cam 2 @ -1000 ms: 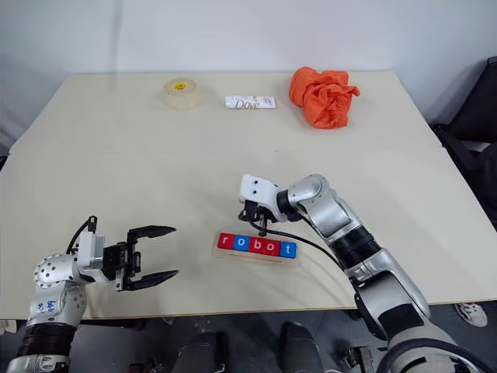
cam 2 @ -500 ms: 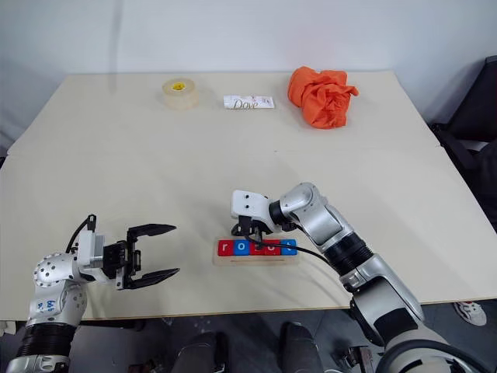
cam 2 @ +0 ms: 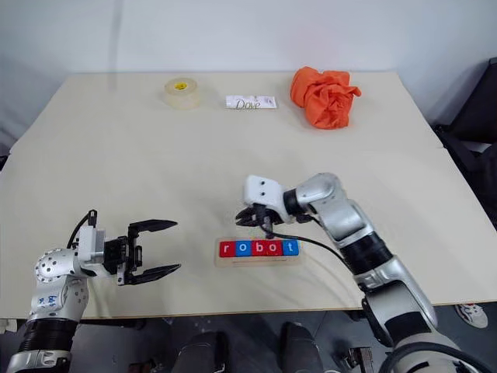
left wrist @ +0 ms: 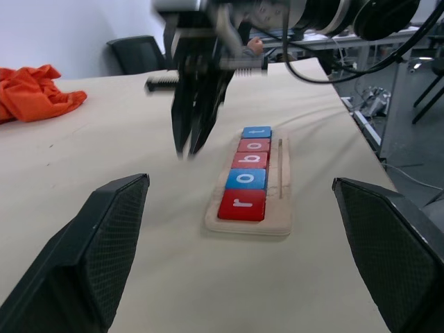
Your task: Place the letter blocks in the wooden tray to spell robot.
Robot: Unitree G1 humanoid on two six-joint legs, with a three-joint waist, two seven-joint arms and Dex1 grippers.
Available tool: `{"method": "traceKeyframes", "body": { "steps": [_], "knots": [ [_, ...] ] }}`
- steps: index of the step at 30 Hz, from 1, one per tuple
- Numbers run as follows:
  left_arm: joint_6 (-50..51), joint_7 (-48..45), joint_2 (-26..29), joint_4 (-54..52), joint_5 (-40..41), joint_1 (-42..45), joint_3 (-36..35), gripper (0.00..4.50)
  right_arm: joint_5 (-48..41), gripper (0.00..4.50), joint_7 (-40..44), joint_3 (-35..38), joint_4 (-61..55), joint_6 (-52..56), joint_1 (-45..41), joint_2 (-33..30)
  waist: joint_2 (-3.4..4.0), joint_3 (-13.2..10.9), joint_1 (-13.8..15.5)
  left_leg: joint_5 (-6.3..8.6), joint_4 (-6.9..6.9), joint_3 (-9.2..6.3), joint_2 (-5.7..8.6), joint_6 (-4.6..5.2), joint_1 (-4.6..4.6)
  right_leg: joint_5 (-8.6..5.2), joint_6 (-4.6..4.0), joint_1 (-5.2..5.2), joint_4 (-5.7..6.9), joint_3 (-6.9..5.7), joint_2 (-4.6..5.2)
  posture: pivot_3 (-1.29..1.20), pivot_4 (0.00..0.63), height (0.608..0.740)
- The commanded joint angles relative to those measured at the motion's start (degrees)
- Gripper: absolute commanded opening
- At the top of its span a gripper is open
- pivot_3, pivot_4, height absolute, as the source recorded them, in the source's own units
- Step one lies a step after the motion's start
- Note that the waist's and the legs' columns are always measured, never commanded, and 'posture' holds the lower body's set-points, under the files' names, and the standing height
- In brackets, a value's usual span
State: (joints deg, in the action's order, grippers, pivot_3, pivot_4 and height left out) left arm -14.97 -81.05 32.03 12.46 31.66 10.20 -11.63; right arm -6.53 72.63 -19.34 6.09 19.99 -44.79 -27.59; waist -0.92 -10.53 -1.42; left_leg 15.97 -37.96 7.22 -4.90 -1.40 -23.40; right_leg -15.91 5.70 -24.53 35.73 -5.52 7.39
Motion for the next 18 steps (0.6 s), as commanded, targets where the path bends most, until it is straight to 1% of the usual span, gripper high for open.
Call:
{"method": "traceKeyframes", "body": {
  "steps": [1,4,5,7,9,11,13,15,18],
  "knots": [
    [0.1,4.8,0.9,-0.6,-3.4,-0.1,-0.2,4.5,-4.6,1.61,3.8,5.6,-2.7,-2.4,3.6,-5.2,-0.01,0.0,0.0,0.01,0.0,-0.01,0.0,0.02,0.01,0.0,0.0,0.04,-0.04,-0.01,0.0,0.0,0.15,0.74],
    [-2.1,9.0,1.1,-0.4,-7.2,-0.3,-0.6,4.5,-8.3,2.68,7.0,11.3,-1.0,-6.8,7.7,-10.0,-0.01,0.0,-0.1,0.02,0.0,0.01,0.01,0.03,0.01,0.01,0.02,0.04,-0.08,-0.01,0.01,0.0,0.15,0.74],
    [-3.1,9.1,1.2,-0.4,-7.5,-0.4,-0.7,4.5,-9.6,3.07,8.7,12.8,-0.5,-7.9,9.0,-11.6,-0.01,0.0,-0.1,0.02,0.01,0.01,0.01,0.03,0.01,0.01,0.02,0.03,-0.07,-0.01,0.01,0.0,0.15,0.74],
    [-2.6,8.3,1.4,-0.9,-6.1,-0.6,-0.9,4.5,-12.5,3.67,11.4,16.1,0.7,-9.8,11.5,-13.8,-0.01,0.0,-0.2,0.02,0.03,0.02,0.0,0.02,0.02,0.01,0.02,0.02,-0.08,0.0,-0.01,0.0,0.15,0.74],
    [-2.3,7.4,1.7,-1.0,-4.5,-0.4,-1.4,4.5,-15.4,4.44,13.6,19.7,2.5,-11.2,13.9,-15.6,-0.01,0.0,-0.3,0.02,0.06,0.03,-0.01,0.01,0.05,0.01,0.02,0.02,-0.08,0.0,-0.03,0.0,0.15,0.74],
    [-2.1,6.5,2.2,-1.0,-3.6,-0.4,-2.0,4.5,-16.6,4.47,16.1,22.1,5.1,-13.0,16.3,-18.0,-0.01,0.0,-0.3,0.01,0.06,0.04,-0.02,-0.01,0.08,0.01,0.02,0.03,-0.07,0.01,-0.04,0.0,0.15,0.74],
    [-1.7,5.6,2.8,-0.7,-2.7,-0.4,-2.4,4.5,-18.0,4.47,18.7,23.9,7.5,-15.5,17.7,-19.1,-0.01,0.0,-0.2,0.0,0.06,0.04,-0.02,-0.02,0.1,0.01,0.02,0.04,-0.06,0.02,-0.04,0.0,0.15,0.74],
    [-0.6,4.7,3.6,-0.8,-1.1,-0.9,-3.4,4.5,-18.1,4.47,19.7,24.5,9.6,-17.2,19.1,-20.9,-0.01,0.0,-0.2,0.0,0.05,0.05,-0.01,-0.03,0.1,0.01,0.02,0.05,-0.06,0.03,-0.03,0.0,0.15,0.74],
    [0.4,3.2,4.8,-0.5,1.0,-1.5,-5.0,4.5,-21.8,4.47,19.9,24.3,12.4,-19.7,21.4,-24.2,0.0,0.0,-0.2,0.0,0.05,0.05,-0.01,-0.03,0.11,0.01,0.02,0.05,-0.05,0.03,-0.02,0.0,0.15,0.74]
  ]
}}
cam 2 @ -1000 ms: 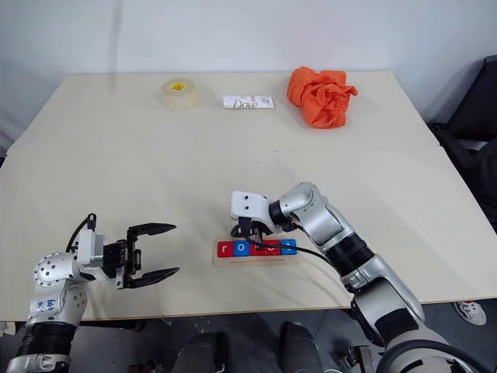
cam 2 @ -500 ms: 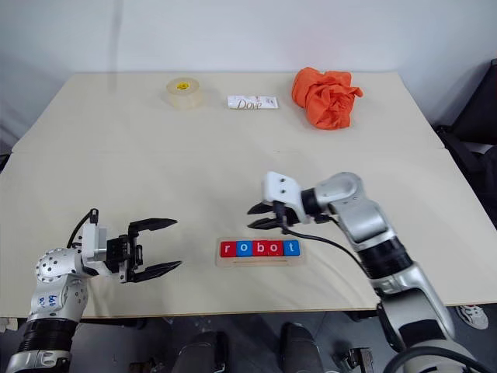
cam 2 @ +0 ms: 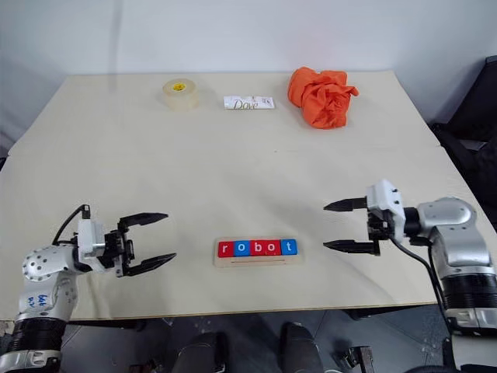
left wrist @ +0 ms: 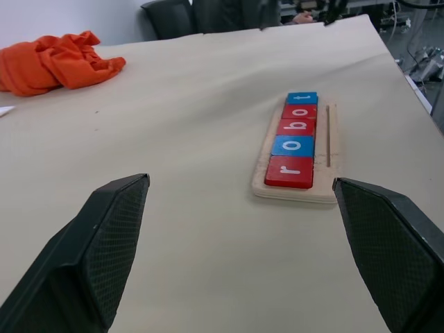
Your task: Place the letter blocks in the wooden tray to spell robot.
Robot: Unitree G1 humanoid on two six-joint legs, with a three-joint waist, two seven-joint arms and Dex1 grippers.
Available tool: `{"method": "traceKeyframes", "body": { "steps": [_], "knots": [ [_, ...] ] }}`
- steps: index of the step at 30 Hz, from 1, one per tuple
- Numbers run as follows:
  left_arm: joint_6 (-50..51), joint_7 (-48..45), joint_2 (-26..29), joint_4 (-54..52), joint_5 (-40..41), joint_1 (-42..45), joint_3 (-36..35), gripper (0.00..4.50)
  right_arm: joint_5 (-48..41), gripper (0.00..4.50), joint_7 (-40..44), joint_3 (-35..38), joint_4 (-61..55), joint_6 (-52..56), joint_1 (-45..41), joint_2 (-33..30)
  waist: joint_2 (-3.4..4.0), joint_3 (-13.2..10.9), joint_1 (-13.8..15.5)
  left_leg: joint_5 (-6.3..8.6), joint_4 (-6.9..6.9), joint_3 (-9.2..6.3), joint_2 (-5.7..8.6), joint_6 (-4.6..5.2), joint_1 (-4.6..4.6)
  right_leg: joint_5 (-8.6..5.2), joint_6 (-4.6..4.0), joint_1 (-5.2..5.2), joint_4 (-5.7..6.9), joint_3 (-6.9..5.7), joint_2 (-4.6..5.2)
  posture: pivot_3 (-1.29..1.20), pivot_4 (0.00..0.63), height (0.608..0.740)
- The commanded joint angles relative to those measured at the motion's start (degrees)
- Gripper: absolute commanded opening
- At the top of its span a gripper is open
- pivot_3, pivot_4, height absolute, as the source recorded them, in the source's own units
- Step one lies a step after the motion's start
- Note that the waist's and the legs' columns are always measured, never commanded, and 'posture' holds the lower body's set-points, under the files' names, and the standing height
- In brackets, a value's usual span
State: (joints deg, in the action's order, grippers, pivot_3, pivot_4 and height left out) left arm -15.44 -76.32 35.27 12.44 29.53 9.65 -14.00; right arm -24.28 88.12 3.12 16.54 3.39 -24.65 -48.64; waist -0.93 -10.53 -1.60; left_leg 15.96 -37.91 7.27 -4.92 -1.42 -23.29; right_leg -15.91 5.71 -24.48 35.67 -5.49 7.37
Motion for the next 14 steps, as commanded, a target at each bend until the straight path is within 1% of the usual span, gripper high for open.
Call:
{"method": "traceKeyframes", "body": {
  "steps": [1,5,14],
  "knots": [
    [1.1,-2.2,1.9,-0.3,3.6,-1.1,-3.1,4.5,-4.2,4.47,4.4,1.5,3.0,-3.8,1.5,-4.0,0.0,0.0,0.0,0.0,0.0,0.0,0.0,0.0,0.0,0.0,0.0,0.0,0.0,0.0,0.0,0.0,0.15,0.74],
    [2.1,-3.5,2.8,-0.5,4.6,-1.8,-3.8,4.5,-5.7,4.47,4.4,-0.3,5.8,-6.8,1.6,-6.6,0.01,0.0,0.0,-0.01,-0.01,0.02,0.0,-0.01,0.02,0.0,0.0,0.0,0.01,0.03,0.0,0.0,0.15,0.74],
    [2.2,-4.1,2.0,-0.8,5.5,-0.9,-4.5,4.5,-8.3,4.47,4.4,-1.6,7.4,-7.7,0.2,-7.5,0.01,0.0,0.0,-0.02,-0.02,0.02,0.0,-0.03,0.02,0.0,0.0,0.0,0.03,0.03,0.01,0.0,0.15,0.74]
  ]
}}
